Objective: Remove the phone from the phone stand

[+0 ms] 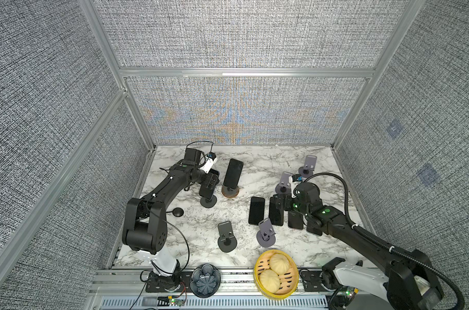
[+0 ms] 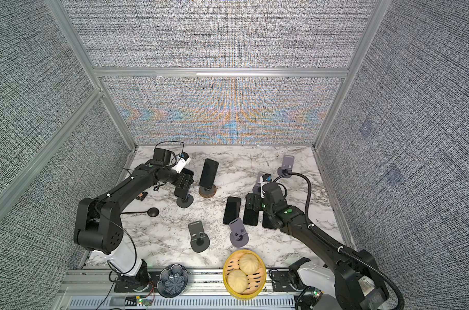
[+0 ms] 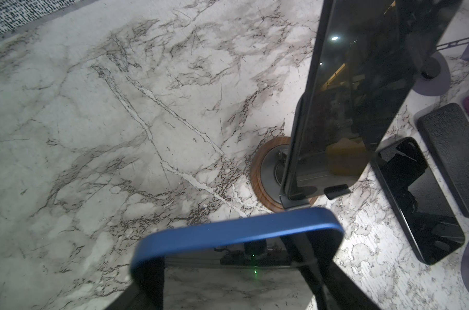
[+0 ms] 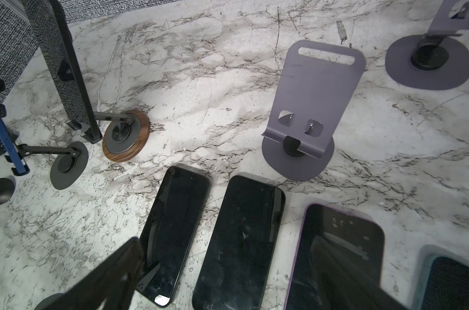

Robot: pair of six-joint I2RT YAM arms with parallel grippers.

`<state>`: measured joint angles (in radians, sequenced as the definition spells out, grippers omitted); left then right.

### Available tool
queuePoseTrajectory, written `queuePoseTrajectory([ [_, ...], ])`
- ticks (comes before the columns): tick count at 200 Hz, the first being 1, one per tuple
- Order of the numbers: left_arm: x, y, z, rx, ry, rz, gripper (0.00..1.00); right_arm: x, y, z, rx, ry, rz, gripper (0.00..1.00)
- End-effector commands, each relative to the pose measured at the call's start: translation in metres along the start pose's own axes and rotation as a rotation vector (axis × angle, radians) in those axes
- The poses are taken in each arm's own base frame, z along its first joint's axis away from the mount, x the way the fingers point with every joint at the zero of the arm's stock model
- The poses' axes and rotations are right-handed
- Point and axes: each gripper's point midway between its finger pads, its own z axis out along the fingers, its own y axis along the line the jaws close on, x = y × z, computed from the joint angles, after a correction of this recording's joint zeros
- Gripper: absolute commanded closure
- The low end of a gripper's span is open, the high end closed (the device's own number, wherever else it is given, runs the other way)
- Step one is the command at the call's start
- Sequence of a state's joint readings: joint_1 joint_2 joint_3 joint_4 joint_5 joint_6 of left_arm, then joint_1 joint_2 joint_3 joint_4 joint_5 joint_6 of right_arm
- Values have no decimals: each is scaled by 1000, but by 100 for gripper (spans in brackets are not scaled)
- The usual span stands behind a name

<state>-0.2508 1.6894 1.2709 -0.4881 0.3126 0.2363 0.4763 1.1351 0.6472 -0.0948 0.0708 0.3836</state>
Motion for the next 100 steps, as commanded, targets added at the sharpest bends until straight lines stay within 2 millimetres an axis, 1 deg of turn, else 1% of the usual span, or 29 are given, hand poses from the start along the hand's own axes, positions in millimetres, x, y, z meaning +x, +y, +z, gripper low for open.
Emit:
queuePoseTrajectory([
  [1,-4,-2,-2,15,-6,-4,24,-4,0,0,7,-12,5,1],
  [29,-7,-3,-8,21,25,-18,28,-4,-2,-1,14,-13,7,1],
  [71,-5,-6,-10,33,46,-38,33,-3,-3,1,21,-8,12,1],
  [100,-11,-7,-23,29,40,-52,34,-3,-3,1,23,-10,15,1],
])
